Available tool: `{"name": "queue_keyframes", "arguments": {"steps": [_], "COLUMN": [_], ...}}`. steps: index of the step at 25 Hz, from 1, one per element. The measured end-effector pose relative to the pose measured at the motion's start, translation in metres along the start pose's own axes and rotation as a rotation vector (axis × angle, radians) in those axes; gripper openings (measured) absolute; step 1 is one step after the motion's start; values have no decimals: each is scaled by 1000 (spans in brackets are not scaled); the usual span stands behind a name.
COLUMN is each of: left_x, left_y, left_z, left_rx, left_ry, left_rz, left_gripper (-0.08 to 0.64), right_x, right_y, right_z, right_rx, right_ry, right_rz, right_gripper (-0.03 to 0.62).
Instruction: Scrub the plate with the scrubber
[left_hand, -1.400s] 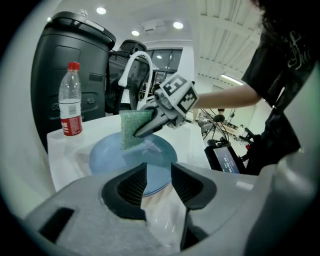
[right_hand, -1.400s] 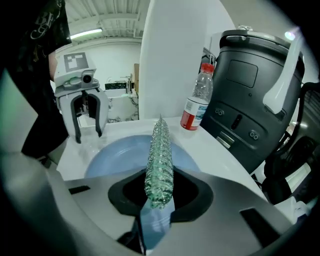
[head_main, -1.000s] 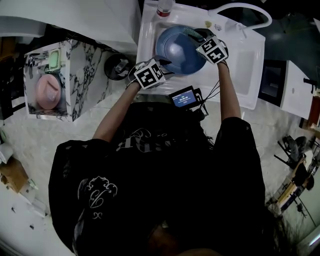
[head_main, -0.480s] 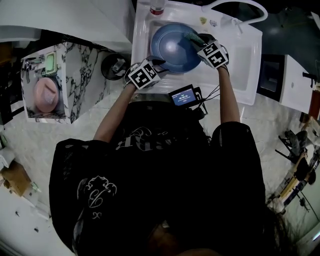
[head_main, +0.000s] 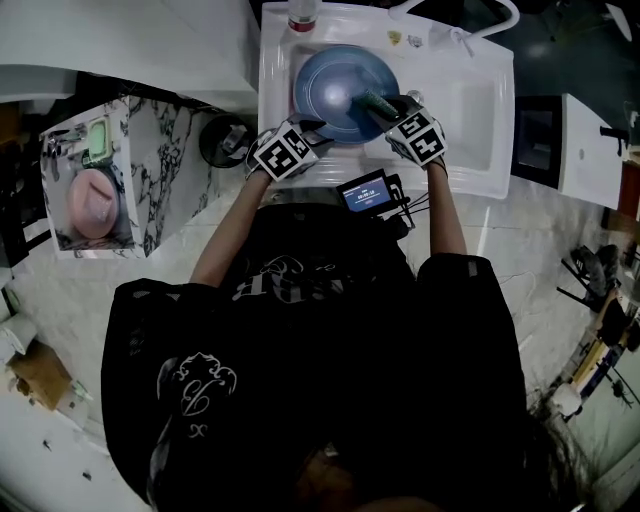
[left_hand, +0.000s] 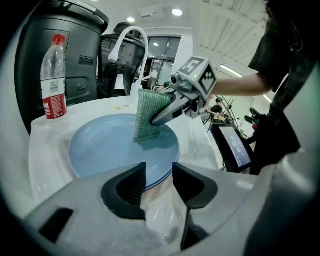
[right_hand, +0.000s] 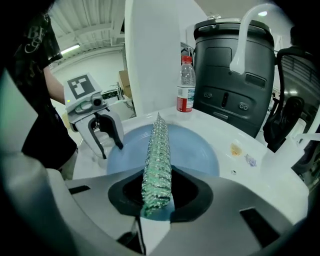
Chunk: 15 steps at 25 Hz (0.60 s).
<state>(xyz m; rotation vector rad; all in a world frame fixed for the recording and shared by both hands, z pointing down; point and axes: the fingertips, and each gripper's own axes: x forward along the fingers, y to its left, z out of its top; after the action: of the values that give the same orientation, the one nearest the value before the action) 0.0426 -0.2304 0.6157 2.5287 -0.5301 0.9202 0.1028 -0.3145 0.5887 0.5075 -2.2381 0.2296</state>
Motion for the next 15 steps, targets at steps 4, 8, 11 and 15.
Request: {"name": "queue_keyframes", "arguments": {"steps": [4,8,11,15], "left_x": [-2,-14,-32,-56], "left_y": [-3,-9,-11,-12], "left_z": [-2,0,5,9], "left_rx": [18,29,27,-3], "left_ry": [12,-20,-50,-117], "left_rz": [13,29,43,64], "left_gripper": [166,166,166,166], "right_x": [1,6,11,17], "right_y": [28,52,70,80], "right_z": [1,8,15,21], "right_rx": [4,-11,-23,-8], "right_ry": [-4,2,-1,-7], "right_rz": [35,59,83,71], "right_gripper": [89,89,89,89]}}
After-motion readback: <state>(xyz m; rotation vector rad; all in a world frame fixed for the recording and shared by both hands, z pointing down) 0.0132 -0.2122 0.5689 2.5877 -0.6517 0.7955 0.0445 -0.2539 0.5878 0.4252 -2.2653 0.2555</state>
